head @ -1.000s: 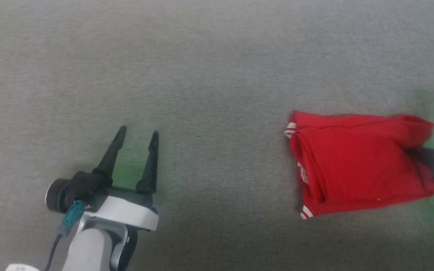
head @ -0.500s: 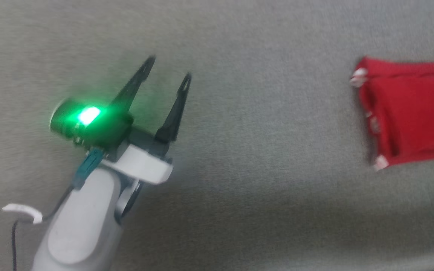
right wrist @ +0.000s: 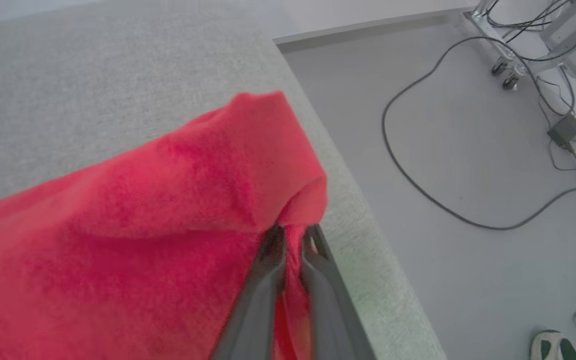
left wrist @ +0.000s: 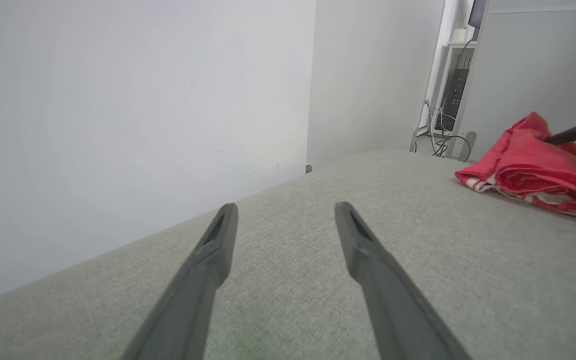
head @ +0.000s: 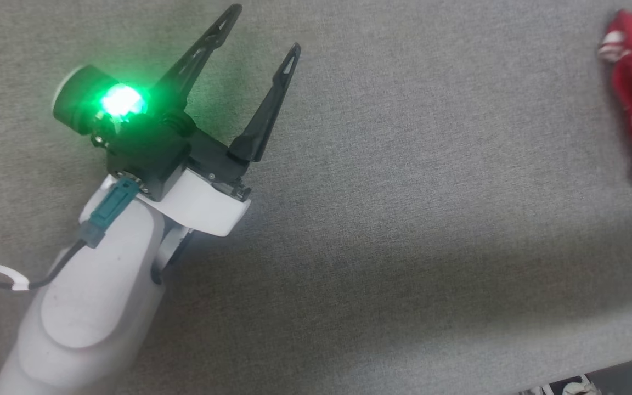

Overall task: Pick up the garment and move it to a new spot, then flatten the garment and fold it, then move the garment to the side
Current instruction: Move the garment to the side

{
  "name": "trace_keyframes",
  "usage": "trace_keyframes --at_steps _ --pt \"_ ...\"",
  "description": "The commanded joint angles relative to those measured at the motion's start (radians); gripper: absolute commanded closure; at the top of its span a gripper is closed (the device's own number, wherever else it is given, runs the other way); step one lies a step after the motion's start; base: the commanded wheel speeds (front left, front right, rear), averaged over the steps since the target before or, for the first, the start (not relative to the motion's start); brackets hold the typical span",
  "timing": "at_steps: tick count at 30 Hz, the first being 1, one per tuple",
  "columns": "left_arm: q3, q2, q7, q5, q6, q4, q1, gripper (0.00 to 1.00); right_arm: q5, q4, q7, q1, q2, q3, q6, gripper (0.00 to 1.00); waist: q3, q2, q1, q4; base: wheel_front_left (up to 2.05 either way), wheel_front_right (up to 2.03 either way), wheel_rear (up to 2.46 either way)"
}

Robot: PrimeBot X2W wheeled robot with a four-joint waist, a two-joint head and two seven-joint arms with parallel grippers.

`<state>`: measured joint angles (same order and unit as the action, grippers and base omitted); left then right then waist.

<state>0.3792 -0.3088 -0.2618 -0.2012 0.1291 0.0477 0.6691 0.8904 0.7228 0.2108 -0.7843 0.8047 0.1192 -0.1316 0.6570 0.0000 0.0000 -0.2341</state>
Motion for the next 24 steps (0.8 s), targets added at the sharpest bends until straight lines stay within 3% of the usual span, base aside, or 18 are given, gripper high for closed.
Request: trace_keyframes --at_steps 1,11,19,21,24 --pt "0.001 -0.013 -0.004 -0.015 0.001 -0.013 0.018 0.00 -0.013 0.041 -0.033 -0.042 0.003 0.008 0.002 1.00 0.016 0.0000 0.0000 -0.005 0.00 0.00 0.00" --pt "0.007 -0.028 -0.004 0.026 0.001 -0.042 0.058 0.00 -0.082 0.270 -0.143 -0.197 -0.023 0.079 0.002 1.00 0.056 0.0000 0.0000 -0.008 0.00 0.00 0.00" --pt "-0.002 -0.024 -0.004 0.054 0.001 -0.039 0.073 0.00 -0.084 0.325 -0.172 -0.254 -0.052 0.141 0.002 0.99 0.063 0.0000 0.0000 -0.019 0.00 0.00 0.00" --pt "-0.006 -0.017 -0.004 0.057 0.001 -0.036 0.066 0.00 -0.091 0.337 -0.181 -0.257 -0.051 0.166 0.002 0.00 0.051 0.0000 0.0000 -0.018 0.00 0.00 0.00" --pt "-0.007 -0.005 -0.004 0.049 0.001 -0.034 0.041 0.00 -0.092 0.340 -0.198 -0.253 -0.040 0.202 0.002 0.00 0.019 0.0000 0.0000 -0.011 0.00 0.00 0.00"
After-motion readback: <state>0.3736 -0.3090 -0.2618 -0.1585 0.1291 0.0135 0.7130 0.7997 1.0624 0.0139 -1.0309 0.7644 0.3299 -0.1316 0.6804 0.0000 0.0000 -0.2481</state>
